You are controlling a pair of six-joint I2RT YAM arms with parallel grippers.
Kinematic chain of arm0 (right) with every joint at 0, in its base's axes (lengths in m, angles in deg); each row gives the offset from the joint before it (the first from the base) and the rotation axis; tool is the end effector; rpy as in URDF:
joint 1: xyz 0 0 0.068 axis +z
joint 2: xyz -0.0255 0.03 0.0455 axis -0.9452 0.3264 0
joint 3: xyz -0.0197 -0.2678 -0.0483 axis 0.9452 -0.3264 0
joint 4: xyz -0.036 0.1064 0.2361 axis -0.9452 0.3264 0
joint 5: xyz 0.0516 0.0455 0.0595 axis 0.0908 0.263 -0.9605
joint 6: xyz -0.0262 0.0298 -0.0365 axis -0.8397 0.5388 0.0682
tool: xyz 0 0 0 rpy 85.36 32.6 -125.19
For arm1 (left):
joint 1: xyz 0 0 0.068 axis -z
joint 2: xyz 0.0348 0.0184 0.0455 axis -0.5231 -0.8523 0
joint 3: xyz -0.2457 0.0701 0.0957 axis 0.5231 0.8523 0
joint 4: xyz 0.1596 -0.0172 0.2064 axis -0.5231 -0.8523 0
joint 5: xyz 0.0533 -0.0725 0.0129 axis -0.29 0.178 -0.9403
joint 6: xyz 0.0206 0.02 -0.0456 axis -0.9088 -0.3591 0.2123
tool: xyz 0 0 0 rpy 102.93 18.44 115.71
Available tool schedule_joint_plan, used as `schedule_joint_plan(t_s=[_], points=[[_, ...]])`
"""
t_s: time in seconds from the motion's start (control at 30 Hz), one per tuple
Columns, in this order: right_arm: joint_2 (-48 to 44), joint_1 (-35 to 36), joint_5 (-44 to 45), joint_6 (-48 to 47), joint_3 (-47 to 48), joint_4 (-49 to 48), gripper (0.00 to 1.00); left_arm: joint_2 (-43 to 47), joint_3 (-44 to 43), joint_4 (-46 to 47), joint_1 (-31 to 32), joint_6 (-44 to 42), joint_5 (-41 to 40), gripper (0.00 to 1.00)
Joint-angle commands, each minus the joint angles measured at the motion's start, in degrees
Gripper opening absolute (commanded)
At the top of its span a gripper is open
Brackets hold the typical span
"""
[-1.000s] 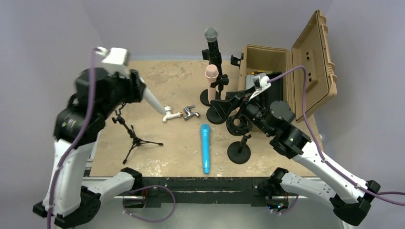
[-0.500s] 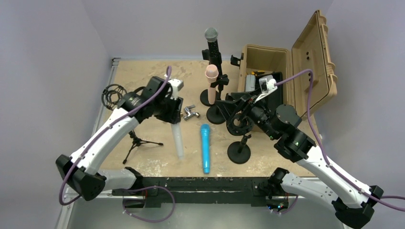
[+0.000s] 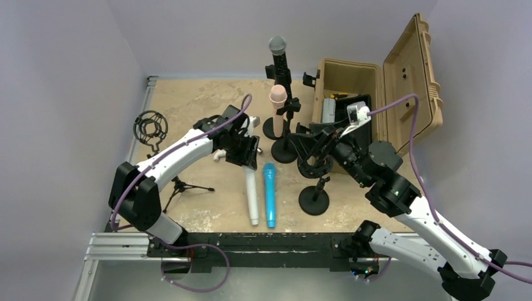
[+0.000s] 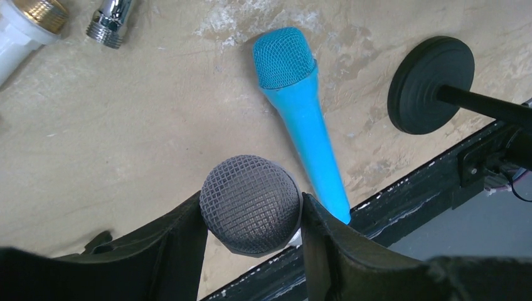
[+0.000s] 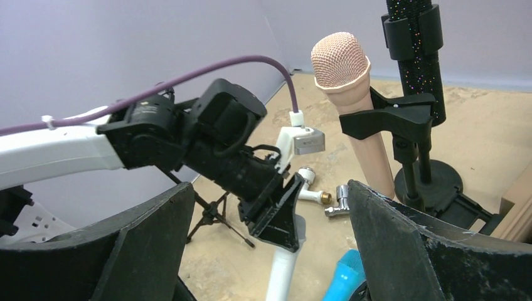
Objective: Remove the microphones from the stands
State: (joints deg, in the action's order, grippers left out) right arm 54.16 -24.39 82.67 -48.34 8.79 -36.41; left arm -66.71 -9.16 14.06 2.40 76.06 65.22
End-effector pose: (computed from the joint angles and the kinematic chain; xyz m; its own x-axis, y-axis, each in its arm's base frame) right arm 0.1185 0.1189 0.4120 -0.1886 0.4034 -0.8954 -0.6172 0.6605 0.4276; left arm 0.2535 -0.1808 0.2687 -0.9170 0.2027 -0.3434 0.3275 0.8742 -0.3584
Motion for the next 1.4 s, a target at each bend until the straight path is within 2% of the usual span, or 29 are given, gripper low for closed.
schedule_joint_plan(t_s=[0.0, 0.2, 0.4, 0.63, 0.7, 0.83, 1.13, 1.23, 1.37], points=[[-1.4, 0.1, 2.2, 0.6, -0.1, 0.0, 0.9, -2.4, 2.0, 7.7, 0.2, 2.6, 1.7, 0.0], [-1.3, 0.1, 2.2, 0.7, -0.2, -0.7, 0.9, -4.3, 5.3, 15.0, 0.2, 5.9, 0.8, 0.0], [-1.1, 0.1, 2.0, 0.7, -0.6, -0.9, 0.9, -8.5, 6.2, 17.2, 0.2, 7.0, -5.0, 0.0], [-0.7, 0.2, 1.5, 1.1, -1.0, -1.5, 0.9, -13.2, 5.5, 20.3, 0.2, 10.1, -4.9, 0.01], [-0.8, 0.1, 1.3, 1.1, -0.9, -1.4, 0.9, -13.9, 4.7, 19.3, 0.2, 10.1, -5.2, 0.19], [-1.1, 0.1, 1.6, 1.4, -1.3, -1.4, 0.9, -13.1, 5.3, 18.5, 0.2, 10.4, -6.8, 0.43], [0.7, 0.1, 0.7, 1.4, -0.3, -1.5, 0.9, -7.5, 5.5, 17.1, 0.2, 10.0, -7.7, 0.74], [0.8, 0.1, 0.6, 1.2, 0.1, -1.3, 0.9, -4.1, 4.7, 15.0, 0.2, 9.5, -7.5, 0.78], [1.0, 0.1, 0.3, 2.3, -0.7, -1.9, 0.95, 5.0, 3.2, 10.3, 0.2, 7.8, -8.1, 0.86]])
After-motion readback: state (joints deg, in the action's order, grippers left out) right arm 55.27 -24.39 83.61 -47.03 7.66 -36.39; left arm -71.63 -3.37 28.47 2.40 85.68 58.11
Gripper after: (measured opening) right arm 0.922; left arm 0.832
